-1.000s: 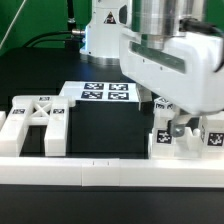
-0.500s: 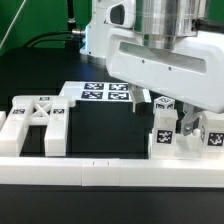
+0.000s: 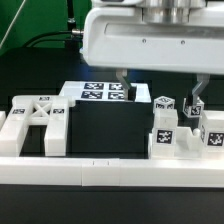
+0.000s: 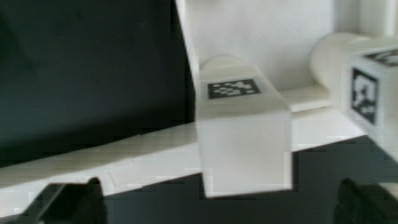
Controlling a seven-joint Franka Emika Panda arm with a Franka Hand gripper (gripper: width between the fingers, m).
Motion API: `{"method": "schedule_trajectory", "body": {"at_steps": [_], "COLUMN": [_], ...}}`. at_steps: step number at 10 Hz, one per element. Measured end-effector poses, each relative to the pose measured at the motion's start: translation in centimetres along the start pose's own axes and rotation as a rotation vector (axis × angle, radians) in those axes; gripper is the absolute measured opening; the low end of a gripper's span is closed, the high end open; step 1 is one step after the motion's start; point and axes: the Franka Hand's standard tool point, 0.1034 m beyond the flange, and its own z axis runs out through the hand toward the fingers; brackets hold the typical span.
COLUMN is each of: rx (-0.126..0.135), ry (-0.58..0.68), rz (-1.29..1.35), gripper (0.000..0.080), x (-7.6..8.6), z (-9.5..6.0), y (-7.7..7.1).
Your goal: Assemble chair
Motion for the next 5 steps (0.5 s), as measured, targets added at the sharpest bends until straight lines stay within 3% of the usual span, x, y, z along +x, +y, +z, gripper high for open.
{"method": "schedule_trajectory", "body": {"at_steps": [5], "rx": [-0.001], "ry": [0.022], "rz": [-0.024], "gripper": [0.0648], "x": [-0.15], "z": [0.32], "y": [0.21]}}
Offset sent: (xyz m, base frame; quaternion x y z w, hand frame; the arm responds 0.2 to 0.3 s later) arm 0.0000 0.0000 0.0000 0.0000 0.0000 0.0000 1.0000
